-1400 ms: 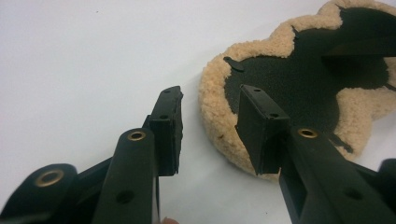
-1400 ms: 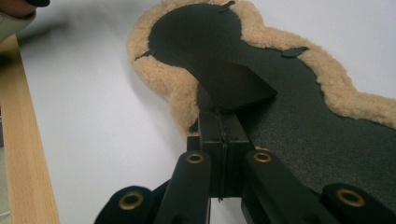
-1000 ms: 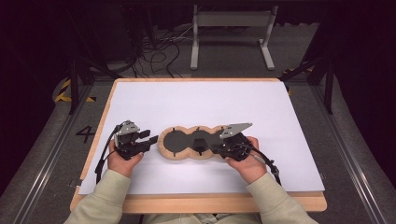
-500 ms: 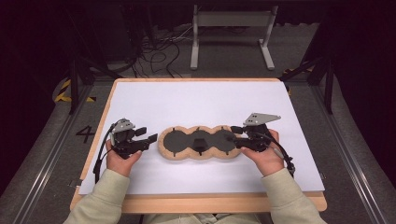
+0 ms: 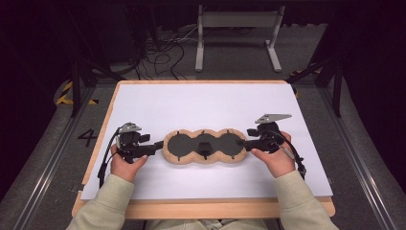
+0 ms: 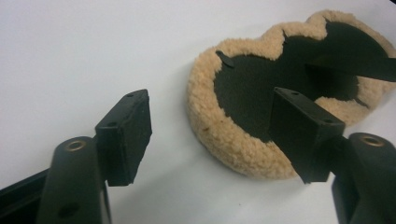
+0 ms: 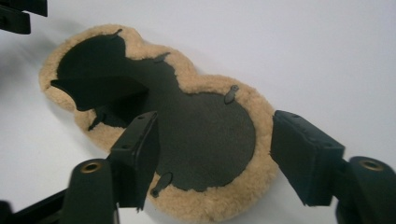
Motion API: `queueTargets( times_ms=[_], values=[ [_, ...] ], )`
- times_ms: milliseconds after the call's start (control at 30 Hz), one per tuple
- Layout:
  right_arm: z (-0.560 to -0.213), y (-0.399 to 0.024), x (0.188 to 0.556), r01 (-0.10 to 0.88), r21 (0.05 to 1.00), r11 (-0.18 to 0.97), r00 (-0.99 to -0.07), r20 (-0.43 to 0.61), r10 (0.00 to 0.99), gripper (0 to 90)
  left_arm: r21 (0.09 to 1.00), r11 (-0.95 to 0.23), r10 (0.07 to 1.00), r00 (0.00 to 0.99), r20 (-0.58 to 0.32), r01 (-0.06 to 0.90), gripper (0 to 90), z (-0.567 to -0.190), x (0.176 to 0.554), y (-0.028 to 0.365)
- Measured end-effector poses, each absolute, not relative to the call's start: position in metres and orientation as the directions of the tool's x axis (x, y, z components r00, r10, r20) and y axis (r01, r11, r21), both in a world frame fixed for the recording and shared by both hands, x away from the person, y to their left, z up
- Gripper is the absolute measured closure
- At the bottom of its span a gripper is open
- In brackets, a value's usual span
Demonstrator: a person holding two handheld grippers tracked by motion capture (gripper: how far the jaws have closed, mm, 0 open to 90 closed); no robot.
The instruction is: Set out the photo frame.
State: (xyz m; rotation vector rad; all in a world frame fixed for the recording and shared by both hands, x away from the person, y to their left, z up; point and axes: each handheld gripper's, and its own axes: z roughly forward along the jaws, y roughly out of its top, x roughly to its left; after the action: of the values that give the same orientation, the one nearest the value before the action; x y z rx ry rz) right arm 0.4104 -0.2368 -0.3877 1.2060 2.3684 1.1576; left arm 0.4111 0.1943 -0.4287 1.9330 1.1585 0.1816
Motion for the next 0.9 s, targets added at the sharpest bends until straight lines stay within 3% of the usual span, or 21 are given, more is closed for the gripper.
queueTargets(
  times_ms=[167,367,667,900],
  values=[
    [-0.396,-0.239,0.416,0.624,0.707,0.333,-0.601,0.162,0.783,23.5,0.687,-0.231,0.779,0.554,-0.293,0.689,20.9,-0.435,0.415,0.188],
    [-0.406,-0.243,0.422,0.671,0.67,0.318,-0.576,0.2,0.793,22.6,0.645,-0.244,0.787,0.536,-0.304,0.724,23.1,-0.44,0.418,0.185],
    [-0.419,-0.244,0.428,0.721,0.628,0.293,-0.542,0.249,0.802,20.7,0.562,-0.209,0.772,0.488,-0.408,0.8,23.3,-0.449,0.423,0.182],
    [-0.43,-0.238,0.431,0.75,0.587,0.305,-0.538,0.272,0.798,17.0,0.55,-0.206,0.77,0.481,-0.419,0.809,20.8,-0.45,0.424,0.178]
  ],
)
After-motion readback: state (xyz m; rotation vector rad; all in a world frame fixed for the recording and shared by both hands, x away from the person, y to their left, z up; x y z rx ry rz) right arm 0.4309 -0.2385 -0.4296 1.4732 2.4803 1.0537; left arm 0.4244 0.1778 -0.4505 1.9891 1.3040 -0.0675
